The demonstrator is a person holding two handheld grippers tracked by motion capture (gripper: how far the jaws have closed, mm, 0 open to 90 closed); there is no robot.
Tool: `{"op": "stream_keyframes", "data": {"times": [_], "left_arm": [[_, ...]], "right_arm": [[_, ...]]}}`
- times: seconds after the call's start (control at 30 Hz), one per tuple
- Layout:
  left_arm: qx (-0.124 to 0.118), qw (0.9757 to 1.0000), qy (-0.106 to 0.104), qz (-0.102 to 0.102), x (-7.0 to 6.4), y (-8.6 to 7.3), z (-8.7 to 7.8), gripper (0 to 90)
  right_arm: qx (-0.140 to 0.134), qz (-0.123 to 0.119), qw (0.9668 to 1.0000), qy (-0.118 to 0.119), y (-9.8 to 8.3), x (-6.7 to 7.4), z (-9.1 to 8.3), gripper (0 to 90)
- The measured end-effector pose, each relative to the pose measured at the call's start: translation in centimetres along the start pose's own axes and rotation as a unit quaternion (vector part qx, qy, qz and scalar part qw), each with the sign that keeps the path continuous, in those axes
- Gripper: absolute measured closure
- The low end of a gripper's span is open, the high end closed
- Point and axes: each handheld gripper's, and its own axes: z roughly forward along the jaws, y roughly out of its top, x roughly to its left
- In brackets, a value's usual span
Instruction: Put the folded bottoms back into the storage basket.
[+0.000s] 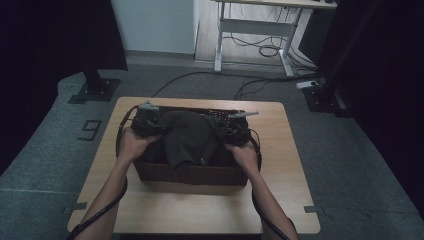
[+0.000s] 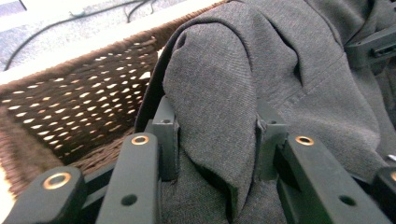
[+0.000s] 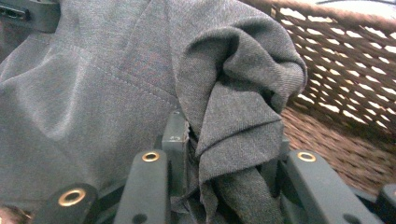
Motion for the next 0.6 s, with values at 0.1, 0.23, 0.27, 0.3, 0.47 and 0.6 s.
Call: {"op": "stream_keyframes", "data": {"times": [0.1, 0.23, 0.27, 0.3, 0.47, 0.6], "left_arm": [[0.010, 0.9999, -0.009, 0.000, -0.6, 0.2, 1.6, 61.7], [0.018, 0.9997, -0.014, -0.001, -0.9, 0.3, 3.0, 61.6], [0.022, 0.9996, -0.015, -0.001, -1.0, 0.4, 3.5, 61.6], [0.024, 0.9996, -0.017, -0.001, -1.0, 0.5, 3.8, 61.6], [0.038, 0.9991, -0.016, -0.007, -1.1, 0.3, 4.9, 61.6], [0.048, 0.9988, -0.005, -0.009, -0.8, -0.1, 4.7, 61.6]], "right_arm": [[0.005, 0.004, 0.9999, -0.009, -0.5, -0.7, -0.4, 63.7], [0.007, 0.010, 0.9997, -0.023, -0.7, -1.5, -1.2, 63.7], [0.009, 0.007, 0.9994, -0.031, -0.7, -1.7, -1.4, 63.8], [0.009, 0.007, 0.9994, -0.031, -0.7, -1.7, -1.4, 63.8], [0.019, 0.007, 0.9986, -0.050, -0.7, -2.3, -1.3, 63.7], [0.027, -0.002, 0.9981, -0.056, -0.3, -1.7, -0.8, 63.6]]}}
